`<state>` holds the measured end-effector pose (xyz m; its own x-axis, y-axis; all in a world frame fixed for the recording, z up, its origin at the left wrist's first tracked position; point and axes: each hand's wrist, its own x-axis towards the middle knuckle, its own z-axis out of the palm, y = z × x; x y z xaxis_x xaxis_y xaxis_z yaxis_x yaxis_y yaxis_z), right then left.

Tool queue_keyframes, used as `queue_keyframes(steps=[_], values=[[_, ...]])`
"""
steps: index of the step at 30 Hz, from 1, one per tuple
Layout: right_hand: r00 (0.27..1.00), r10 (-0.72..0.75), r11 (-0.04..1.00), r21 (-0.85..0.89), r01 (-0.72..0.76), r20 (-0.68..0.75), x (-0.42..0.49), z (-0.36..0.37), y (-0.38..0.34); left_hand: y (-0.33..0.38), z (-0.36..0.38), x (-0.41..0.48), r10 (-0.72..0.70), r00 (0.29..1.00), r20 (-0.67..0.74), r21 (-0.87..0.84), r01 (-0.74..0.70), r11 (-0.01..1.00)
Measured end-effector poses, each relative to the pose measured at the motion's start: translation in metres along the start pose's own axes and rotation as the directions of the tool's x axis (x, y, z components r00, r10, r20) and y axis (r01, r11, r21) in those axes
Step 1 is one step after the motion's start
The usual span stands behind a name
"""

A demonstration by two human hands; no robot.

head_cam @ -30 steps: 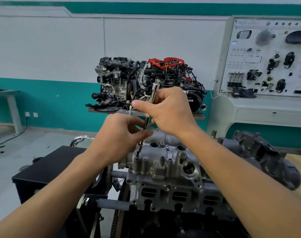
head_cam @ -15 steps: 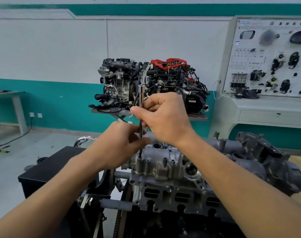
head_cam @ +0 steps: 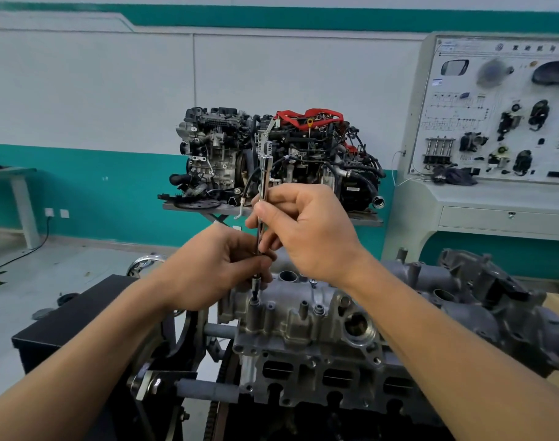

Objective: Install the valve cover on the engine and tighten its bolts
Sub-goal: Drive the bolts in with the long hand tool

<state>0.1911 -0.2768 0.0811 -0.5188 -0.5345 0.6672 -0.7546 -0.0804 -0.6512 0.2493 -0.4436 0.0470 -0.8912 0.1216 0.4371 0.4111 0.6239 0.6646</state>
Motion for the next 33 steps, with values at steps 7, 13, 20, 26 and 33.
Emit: queue_keyframes(steps=[7,13,20,26,33], values=[[0.989,-0.059,0.998,-0.015,0.057,-0.133,0.0,0.012,0.008,-0.006,0.01,-0.018,0.032,0.997,-0.065,0.201,-0.018,0.979],[0.995,0.081,0.997,0.016,-0.08,-0.06,0.014,-0.01,0.019,-0.006,0.012,-0.012,0.058,0.988,-0.144,0.28,-0.016,0.96],[0.996,-0.057,0.997,0.054,0.061,-0.068,0.069,-0.034,0.032,-0.016,-0.006,0.04,0.022,0.966,-0.256,0.096,0.003,0.995],[0.995,-0.033,0.989,-0.146,0.019,-0.093,0.104,-0.03,0.07,-0.048,0.01,0.097,-0.112,0.961,-0.254,-0.048,0.103,0.994],[0.988,-0.053,0.987,-0.155,0.03,-0.147,0.109,-0.025,0.085,-0.063,0.031,0.109,-0.17,0.912,-0.374,-0.199,0.1,0.975]])
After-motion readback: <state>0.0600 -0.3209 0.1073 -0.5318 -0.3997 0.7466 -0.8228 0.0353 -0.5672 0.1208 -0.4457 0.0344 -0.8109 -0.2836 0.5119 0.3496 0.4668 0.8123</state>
